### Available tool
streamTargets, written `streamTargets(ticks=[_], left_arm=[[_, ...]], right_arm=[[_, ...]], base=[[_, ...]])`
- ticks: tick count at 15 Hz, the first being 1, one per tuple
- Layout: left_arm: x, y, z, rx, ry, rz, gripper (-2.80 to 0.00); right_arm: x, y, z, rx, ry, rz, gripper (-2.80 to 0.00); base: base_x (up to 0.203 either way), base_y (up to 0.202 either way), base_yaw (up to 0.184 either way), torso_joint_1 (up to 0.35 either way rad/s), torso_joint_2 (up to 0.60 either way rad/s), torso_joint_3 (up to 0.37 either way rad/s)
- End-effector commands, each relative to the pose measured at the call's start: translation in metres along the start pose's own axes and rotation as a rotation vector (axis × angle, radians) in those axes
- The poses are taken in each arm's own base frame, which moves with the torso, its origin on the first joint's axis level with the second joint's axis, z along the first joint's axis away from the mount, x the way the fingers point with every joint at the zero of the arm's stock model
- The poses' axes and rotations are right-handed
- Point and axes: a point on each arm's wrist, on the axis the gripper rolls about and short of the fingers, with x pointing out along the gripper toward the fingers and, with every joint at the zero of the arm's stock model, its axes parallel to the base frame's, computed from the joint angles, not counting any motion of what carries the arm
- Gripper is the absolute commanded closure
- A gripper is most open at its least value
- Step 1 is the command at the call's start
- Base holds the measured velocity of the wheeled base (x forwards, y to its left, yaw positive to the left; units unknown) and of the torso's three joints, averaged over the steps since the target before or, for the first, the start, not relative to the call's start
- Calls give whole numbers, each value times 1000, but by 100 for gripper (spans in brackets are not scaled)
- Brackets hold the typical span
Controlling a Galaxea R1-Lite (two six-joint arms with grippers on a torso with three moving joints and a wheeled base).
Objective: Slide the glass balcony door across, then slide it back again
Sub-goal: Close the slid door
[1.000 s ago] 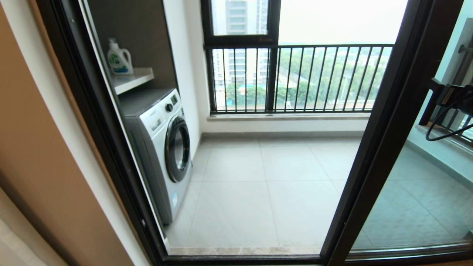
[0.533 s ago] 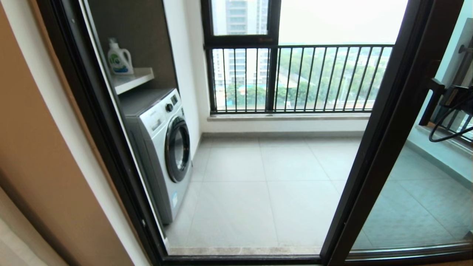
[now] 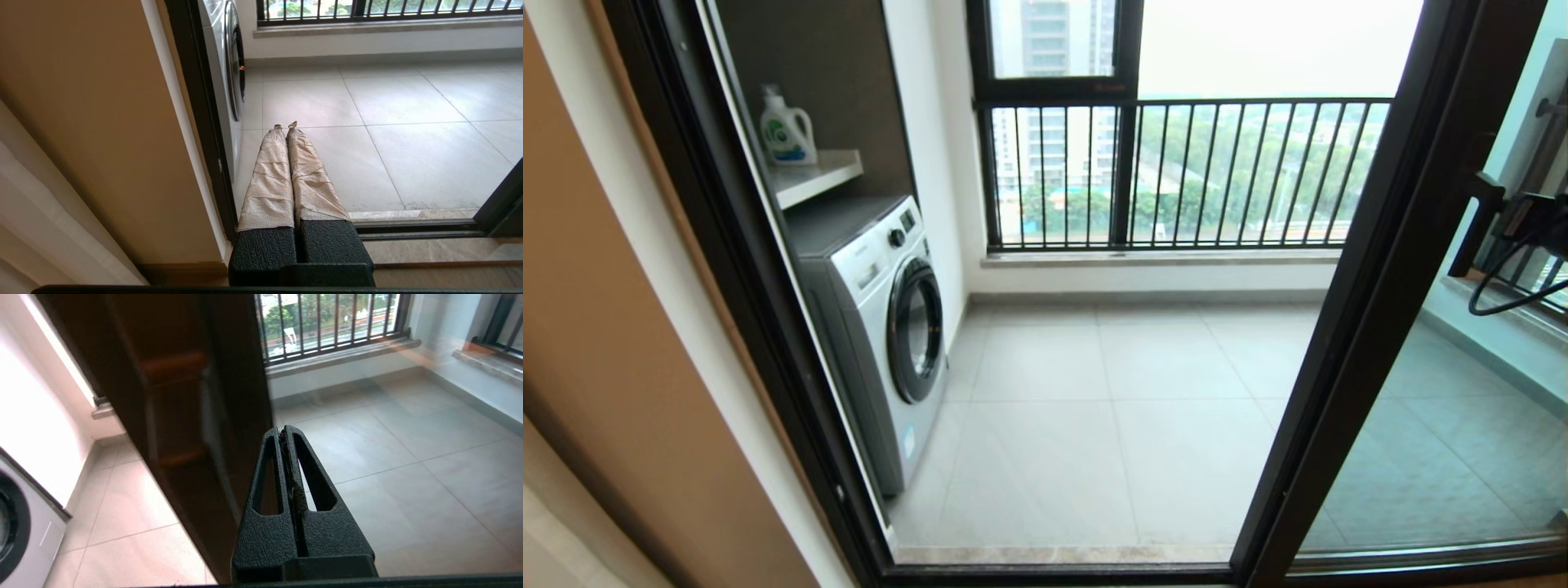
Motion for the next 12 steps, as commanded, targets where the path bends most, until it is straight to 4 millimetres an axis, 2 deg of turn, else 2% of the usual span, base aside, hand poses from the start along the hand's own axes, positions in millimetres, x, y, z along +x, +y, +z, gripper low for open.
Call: streamTargets(ticks=[1, 4, 12], left_arm=[[0, 0, 0, 0, 2, -1, 0], [0, 0, 0, 0, 2, -1, 0], [0, 0, 0, 0, 2, -1, 0]], right_arm=[[5, 14, -5, 4, 10, 36, 0], [8, 28, -5, 2, 8, 72, 0], [8, 40, -4, 3, 8, 99, 0]], base=[[0, 0, 0, 0, 0, 0], [0, 0, 0, 0, 0, 0], [0, 0, 0, 0, 0, 0]])
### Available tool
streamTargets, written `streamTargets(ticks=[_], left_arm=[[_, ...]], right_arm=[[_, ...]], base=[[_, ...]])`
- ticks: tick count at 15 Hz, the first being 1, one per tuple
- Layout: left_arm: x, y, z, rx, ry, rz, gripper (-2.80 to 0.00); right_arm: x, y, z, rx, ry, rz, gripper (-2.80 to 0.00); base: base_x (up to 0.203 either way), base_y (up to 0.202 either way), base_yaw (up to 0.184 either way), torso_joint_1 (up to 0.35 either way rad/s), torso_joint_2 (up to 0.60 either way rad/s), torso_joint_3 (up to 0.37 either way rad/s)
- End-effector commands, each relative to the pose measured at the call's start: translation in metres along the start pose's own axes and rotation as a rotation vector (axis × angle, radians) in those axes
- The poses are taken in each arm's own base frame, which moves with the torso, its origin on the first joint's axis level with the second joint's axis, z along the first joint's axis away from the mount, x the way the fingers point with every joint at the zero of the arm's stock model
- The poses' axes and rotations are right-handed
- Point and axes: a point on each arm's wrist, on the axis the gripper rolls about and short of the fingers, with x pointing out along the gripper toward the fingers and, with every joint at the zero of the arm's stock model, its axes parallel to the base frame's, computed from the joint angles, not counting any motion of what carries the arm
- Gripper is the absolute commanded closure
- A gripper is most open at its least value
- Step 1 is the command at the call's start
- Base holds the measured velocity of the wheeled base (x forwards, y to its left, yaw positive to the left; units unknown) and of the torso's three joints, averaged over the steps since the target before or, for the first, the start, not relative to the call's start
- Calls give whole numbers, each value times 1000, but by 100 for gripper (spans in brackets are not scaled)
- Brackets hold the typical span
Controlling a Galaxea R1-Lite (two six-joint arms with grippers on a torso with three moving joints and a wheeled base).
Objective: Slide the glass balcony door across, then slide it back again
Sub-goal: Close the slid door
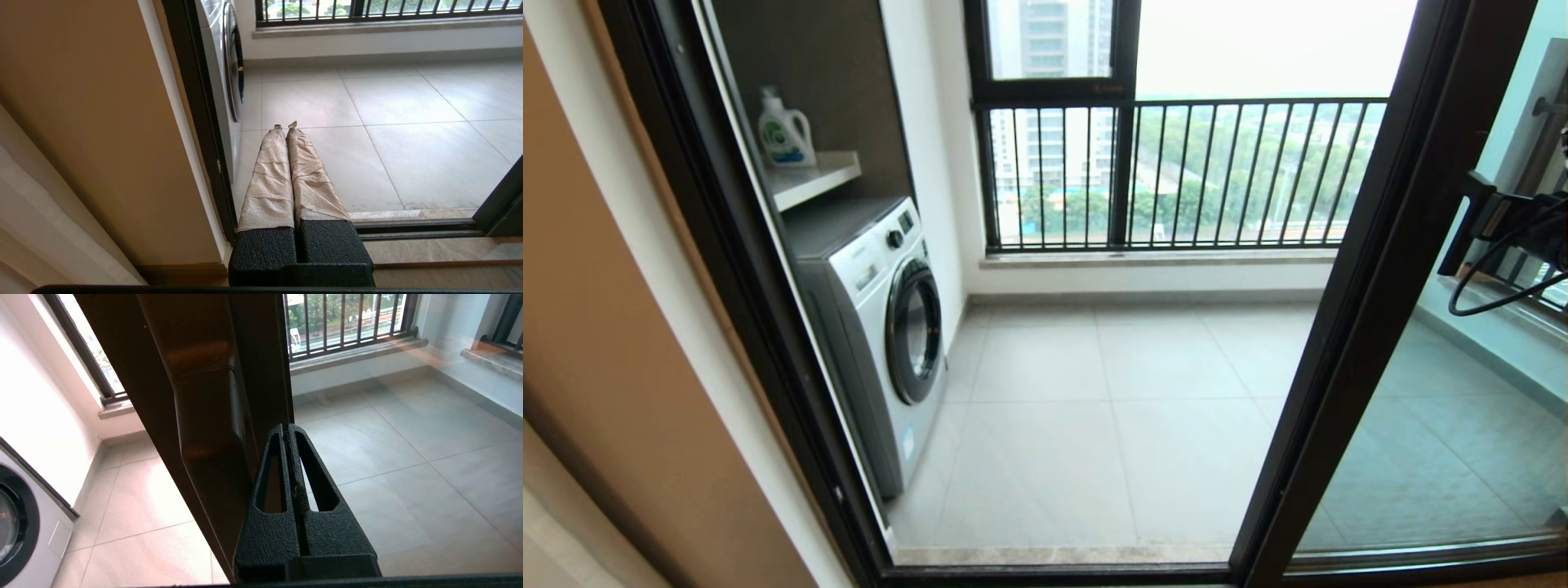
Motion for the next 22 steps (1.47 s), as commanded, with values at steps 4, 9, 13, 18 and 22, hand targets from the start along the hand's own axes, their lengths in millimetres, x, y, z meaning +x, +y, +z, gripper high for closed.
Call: streamTargets(ticks=[4, 9, 13, 18, 22], left_arm=[[0, 0, 0, 0, 1, 0, 0], [0, 0, 0, 0, 1, 0, 0], [0, 0, 0, 0, 1, 0, 0], [0, 0, 0, 0, 1, 0, 0], [0, 0, 0, 0, 1, 0, 0]], right_arm=[[2, 14, 0, -30, -6, 7, 0], [5, 37, 2, -45, -30, 27, 0], [5, 57, 8, -63, -51, 48, 0], [4, 71, 10, -75, -58, 67, 0], [3, 80, 6, -73, -47, 68, 0]], base=[[0, 0, 0, 0, 0, 0], [0, 0, 0, 0, 0, 0], [0, 0, 0, 0, 0, 0], [0, 0, 0, 0, 0, 0], [0, 0, 0, 0, 0, 0]])
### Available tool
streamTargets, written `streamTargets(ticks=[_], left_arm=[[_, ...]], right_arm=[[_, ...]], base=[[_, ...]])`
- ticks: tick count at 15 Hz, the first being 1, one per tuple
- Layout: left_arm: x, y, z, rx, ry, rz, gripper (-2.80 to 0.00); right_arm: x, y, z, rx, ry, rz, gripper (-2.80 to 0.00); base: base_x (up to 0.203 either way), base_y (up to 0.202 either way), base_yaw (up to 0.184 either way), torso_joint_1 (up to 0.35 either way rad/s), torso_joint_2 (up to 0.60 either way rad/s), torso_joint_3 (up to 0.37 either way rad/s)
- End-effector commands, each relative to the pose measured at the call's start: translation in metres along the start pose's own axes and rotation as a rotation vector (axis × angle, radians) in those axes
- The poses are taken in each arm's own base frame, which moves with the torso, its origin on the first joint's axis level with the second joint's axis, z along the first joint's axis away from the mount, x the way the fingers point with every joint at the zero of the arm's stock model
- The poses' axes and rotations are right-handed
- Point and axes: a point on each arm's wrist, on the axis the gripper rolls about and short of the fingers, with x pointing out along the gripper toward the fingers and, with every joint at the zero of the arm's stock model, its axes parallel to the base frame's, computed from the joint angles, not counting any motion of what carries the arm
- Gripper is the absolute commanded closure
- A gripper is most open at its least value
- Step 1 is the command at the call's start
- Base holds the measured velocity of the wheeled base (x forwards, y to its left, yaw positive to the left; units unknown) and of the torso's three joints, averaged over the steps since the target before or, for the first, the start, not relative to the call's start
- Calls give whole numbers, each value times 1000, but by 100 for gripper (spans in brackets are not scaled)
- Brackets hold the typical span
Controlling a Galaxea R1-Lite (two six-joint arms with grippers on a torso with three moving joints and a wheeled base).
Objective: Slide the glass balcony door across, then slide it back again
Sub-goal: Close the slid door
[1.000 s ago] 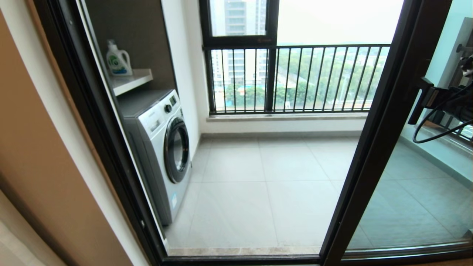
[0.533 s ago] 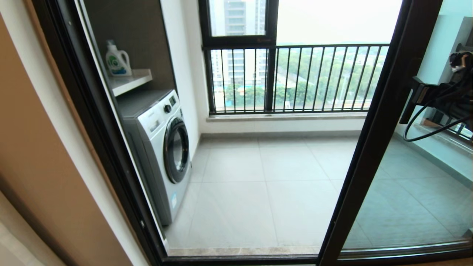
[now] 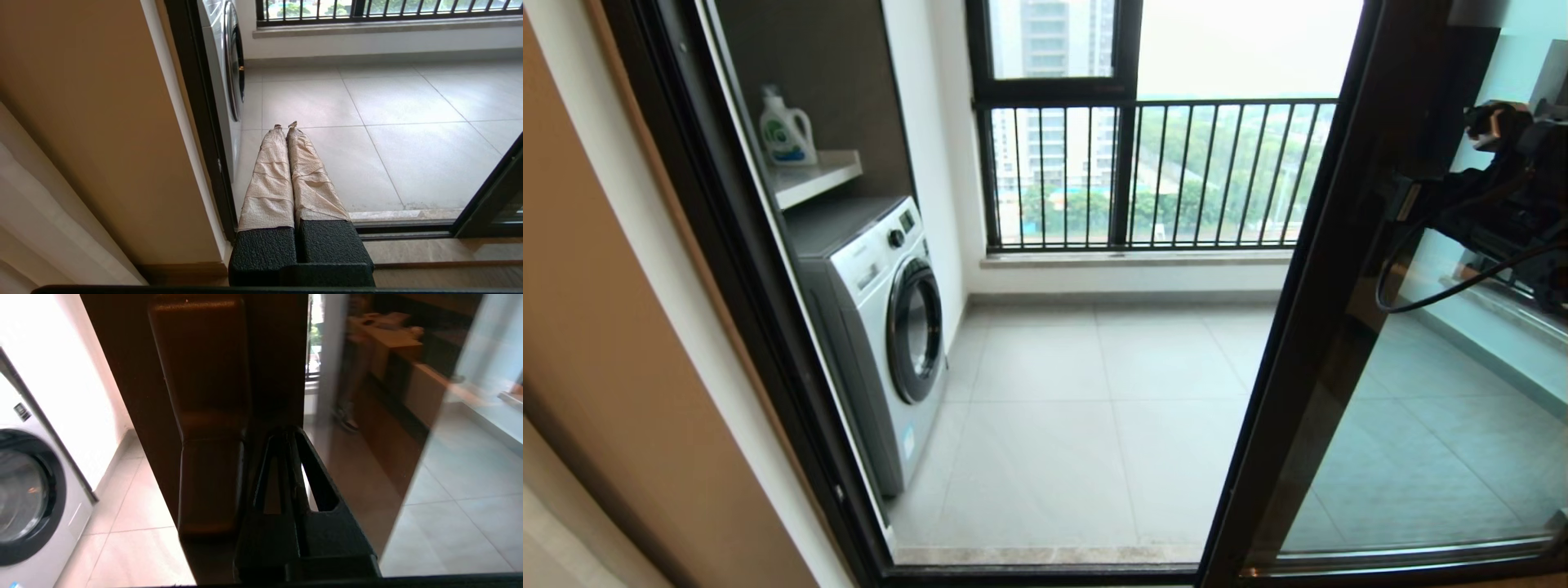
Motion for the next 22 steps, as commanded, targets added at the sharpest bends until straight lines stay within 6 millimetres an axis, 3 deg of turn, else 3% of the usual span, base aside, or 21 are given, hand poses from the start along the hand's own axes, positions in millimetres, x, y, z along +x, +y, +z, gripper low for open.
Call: streamTargets(ticks=[1, 10, 22], left_arm=[[0, 0, 0, 0, 1, 0, 0], [0, 0, 0, 0, 1, 0, 0], [0, 0, 0, 0, 1, 0, 0]], right_arm=[[-2, 6, -4, 2, 13, 3, 0], [-8, 59, -5, 9, 32, 83, 0], [-3, 109, -17, -5, 56, 164, 0]], base=[[0, 0, 0, 0, 0, 0], [0, 0, 0, 0, 0, 0], [0, 0, 0, 0, 0, 0]])
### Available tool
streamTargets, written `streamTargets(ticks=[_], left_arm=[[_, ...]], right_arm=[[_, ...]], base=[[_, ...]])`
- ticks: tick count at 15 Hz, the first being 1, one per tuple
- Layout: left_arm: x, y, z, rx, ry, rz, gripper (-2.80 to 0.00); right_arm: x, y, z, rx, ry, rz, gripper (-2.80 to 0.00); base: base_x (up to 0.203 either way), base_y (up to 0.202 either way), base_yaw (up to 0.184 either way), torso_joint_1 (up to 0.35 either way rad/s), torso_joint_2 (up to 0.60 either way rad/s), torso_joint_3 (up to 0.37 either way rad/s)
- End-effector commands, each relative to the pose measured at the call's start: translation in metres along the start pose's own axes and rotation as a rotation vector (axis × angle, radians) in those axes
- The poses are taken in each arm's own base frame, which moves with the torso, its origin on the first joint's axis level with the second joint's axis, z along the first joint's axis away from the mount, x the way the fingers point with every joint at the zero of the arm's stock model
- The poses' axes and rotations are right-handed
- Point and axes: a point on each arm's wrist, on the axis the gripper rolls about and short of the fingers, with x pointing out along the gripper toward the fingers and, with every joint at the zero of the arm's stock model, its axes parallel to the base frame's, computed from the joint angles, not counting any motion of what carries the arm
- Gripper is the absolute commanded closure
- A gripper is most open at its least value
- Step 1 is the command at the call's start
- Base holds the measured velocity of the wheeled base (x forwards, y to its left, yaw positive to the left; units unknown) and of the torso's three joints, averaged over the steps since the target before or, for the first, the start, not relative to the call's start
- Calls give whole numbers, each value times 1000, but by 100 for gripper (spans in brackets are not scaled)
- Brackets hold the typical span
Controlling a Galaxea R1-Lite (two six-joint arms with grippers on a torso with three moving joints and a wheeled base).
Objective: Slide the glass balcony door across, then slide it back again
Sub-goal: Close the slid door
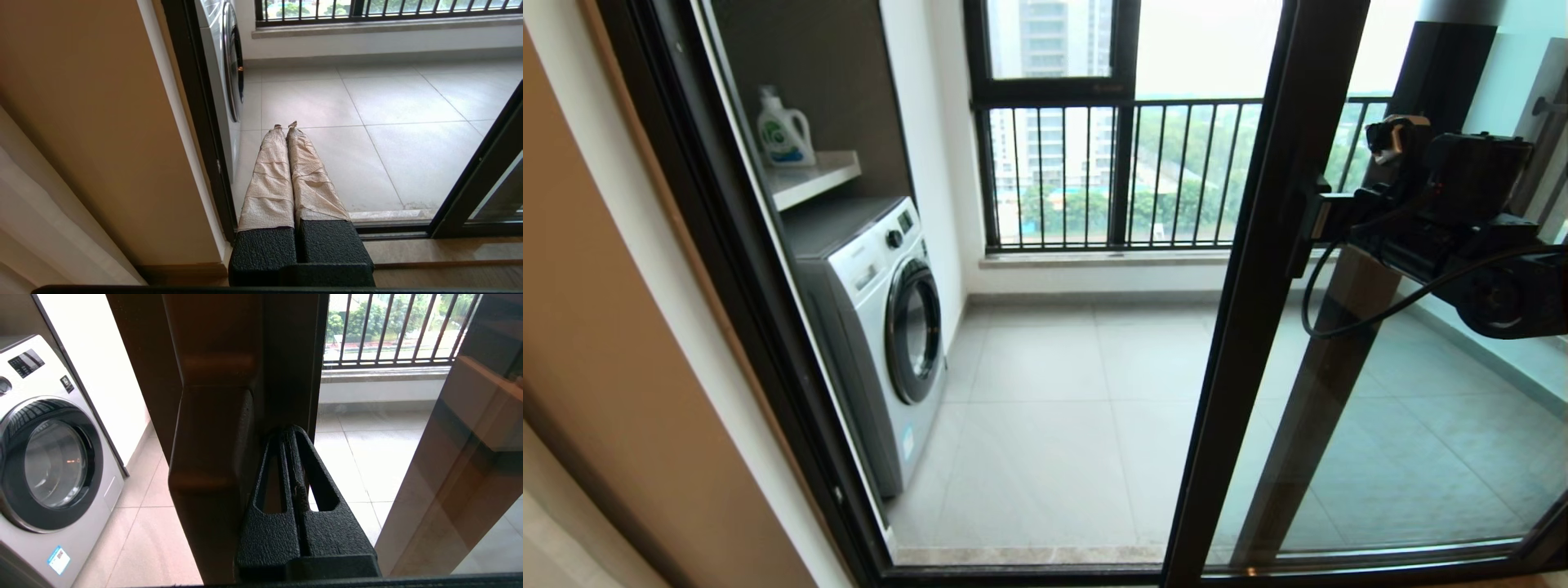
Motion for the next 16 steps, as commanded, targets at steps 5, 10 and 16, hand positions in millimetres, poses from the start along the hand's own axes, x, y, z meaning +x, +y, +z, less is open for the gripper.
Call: streamTargets(ticks=[5, 10, 16], left_arm=[[0, 0, 0, 0, 1, 0, 0], [0, 0, 0, 0, 1, 0, 0], [0, 0, 0, 0, 1, 0, 0]], right_arm=[[10, 27, -6, 0, 7, 44, 0], [16, 49, -2, 2, -13, 68, 0], [28, 97, -11, -23, -14, 112, 0]], base=[[0, 0, 0, 0, 0, 0], [0, 0, 0, 0, 0, 0], [0, 0, 0, 0, 0, 0]])
